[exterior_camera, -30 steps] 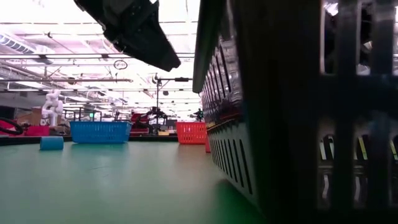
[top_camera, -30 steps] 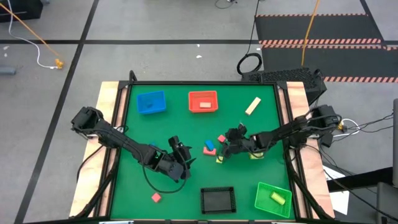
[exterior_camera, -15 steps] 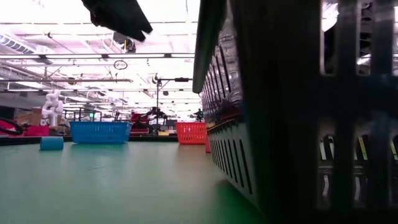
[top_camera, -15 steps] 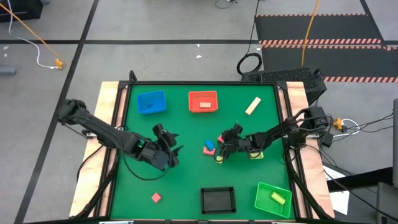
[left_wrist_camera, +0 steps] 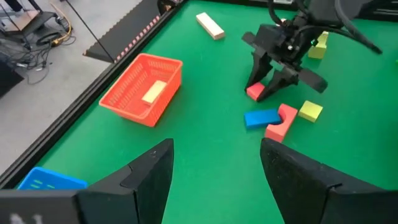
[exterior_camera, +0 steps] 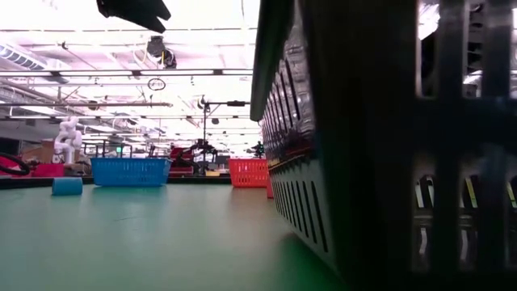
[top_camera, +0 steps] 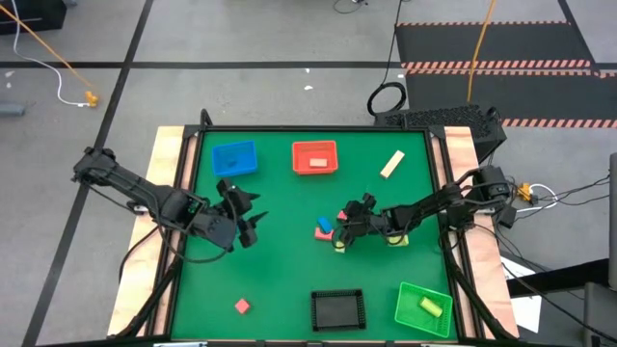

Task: Sort & place blocks by color
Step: Put the top red block into the black bin

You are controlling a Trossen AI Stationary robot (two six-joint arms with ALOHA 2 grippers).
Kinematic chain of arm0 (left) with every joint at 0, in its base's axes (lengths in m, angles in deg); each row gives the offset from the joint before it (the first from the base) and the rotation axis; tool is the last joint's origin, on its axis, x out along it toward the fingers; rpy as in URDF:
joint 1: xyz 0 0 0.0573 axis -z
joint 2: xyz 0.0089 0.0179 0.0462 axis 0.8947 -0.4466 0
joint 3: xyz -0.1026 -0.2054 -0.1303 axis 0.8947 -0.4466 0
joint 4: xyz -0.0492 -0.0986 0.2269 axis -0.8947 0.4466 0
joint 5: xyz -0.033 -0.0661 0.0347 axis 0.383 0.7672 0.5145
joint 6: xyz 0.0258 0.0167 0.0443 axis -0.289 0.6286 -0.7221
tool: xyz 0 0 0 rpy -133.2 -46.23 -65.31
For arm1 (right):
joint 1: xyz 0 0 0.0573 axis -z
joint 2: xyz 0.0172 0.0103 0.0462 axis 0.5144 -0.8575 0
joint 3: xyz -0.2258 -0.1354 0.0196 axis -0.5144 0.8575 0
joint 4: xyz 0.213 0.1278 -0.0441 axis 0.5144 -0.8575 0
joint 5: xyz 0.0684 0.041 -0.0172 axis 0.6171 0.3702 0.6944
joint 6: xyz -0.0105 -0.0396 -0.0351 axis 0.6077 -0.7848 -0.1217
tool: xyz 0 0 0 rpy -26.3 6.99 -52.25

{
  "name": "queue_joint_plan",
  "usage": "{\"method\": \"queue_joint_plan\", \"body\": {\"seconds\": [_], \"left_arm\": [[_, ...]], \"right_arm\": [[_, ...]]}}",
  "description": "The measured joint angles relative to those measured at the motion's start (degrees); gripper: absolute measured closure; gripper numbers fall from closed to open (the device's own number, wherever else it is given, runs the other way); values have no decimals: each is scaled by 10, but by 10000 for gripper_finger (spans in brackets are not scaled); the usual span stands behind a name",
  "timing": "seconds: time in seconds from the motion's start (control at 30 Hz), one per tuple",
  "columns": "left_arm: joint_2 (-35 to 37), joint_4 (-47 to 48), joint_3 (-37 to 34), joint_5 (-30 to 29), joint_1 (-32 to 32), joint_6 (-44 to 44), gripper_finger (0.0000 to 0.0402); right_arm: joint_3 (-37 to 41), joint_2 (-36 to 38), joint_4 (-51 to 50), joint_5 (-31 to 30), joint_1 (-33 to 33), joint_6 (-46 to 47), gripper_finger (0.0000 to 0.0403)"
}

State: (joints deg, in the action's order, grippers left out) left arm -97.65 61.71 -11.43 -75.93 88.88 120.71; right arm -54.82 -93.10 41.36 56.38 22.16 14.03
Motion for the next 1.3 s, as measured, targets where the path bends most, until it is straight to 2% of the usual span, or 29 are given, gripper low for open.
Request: {"method": "queue_joint_plan", "body": {"seconds": [0.13, 0.33, 0.5, 0.87, 1.17, 1.3], "left_arm": [[-2, 7, 0, 0, -3, 1, 160], [-2, 7, 0, 0, -4, 1, 160], [-2, 7, 0, 0, -4, 15, 160], [-2, 6, 0, -2, -4, 49, 160], [-2, 8, 0, -2, -2, 75, 160], [-2, 11, -1, -1, 2, 83, 160]], "right_arm": [[1, 48, 25, 92, 7, -10, 288], [0, 131, 50, 154, -17, -61, 288], [-1, 153, 130, 150, -77, -72, 288], [-1, 94, 291, 32, -226, -64, 288], [-36, 33, 304, 33, -288, 5, 288], [-64, -10, 281, 79, -298, 40, 288]]}}
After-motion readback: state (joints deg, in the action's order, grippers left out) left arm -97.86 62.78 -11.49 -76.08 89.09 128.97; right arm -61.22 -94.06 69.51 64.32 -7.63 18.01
